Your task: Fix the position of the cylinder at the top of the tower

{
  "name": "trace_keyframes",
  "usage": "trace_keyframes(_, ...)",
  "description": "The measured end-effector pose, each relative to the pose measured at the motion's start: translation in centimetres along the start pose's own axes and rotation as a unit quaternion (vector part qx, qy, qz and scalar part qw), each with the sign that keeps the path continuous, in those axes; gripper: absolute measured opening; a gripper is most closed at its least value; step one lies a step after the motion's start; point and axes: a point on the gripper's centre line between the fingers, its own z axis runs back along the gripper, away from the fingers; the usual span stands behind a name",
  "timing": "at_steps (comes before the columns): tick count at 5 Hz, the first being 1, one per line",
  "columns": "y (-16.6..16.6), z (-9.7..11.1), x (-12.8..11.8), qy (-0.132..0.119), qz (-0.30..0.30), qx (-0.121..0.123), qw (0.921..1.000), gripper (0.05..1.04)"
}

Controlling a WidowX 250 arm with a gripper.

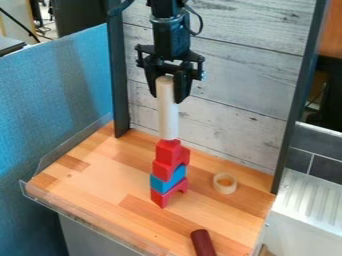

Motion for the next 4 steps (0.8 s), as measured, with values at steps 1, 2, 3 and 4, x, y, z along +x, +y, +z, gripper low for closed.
trace_keyframes(1, -0.04, -0.29, -0.04, -0.002, 0.002, -0.001, 1.0, 0.582)
trace_keyframes(2, -0.07, -0.39, 0.08, -0.007, 0.004, -0.002, 1.0, 0.582)
trace_keyframes(3, -0.12, -0.65, -0.01, -0.007, 0.003, -0.001, 1.0, 0.582)
trace_keyframes(4, -0.04, -0.9, -0.08, -0.008, 0.005, 0.0, 1.0, 0.582)
